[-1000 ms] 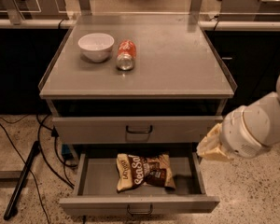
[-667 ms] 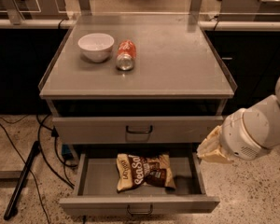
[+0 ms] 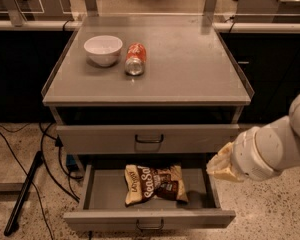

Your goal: Pick brown chip bag from middle drawer and place on counter

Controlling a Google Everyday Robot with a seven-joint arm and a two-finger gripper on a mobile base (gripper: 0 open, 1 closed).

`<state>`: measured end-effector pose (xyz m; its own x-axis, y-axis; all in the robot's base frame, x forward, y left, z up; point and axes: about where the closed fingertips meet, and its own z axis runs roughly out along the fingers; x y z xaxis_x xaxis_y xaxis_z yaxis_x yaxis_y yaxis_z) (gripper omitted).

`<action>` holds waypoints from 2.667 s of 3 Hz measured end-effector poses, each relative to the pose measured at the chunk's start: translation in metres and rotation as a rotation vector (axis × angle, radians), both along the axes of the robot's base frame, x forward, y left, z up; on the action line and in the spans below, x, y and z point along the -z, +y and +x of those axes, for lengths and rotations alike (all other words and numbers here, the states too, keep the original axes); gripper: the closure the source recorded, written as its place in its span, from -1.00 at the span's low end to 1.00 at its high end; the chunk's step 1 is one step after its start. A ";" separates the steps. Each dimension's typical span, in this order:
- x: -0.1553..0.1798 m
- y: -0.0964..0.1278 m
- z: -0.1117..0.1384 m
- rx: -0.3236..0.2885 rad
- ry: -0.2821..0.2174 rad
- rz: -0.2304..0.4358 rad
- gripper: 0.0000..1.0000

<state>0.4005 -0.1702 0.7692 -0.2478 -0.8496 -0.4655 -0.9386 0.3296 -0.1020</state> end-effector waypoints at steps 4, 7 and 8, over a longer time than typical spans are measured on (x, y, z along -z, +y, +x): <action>0.120 0.035 0.009 -0.027 -0.148 0.091 1.00; 0.196 0.050 0.074 -0.020 -0.281 0.035 1.00; 0.224 0.054 0.095 -0.007 -0.277 0.046 0.70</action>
Offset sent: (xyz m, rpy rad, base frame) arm 0.0126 0.0530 -0.1811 0.1358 -0.2062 0.0525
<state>0.4955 -0.1161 0.5456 -0.1003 -0.8271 -0.5530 -0.8791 0.3339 -0.3400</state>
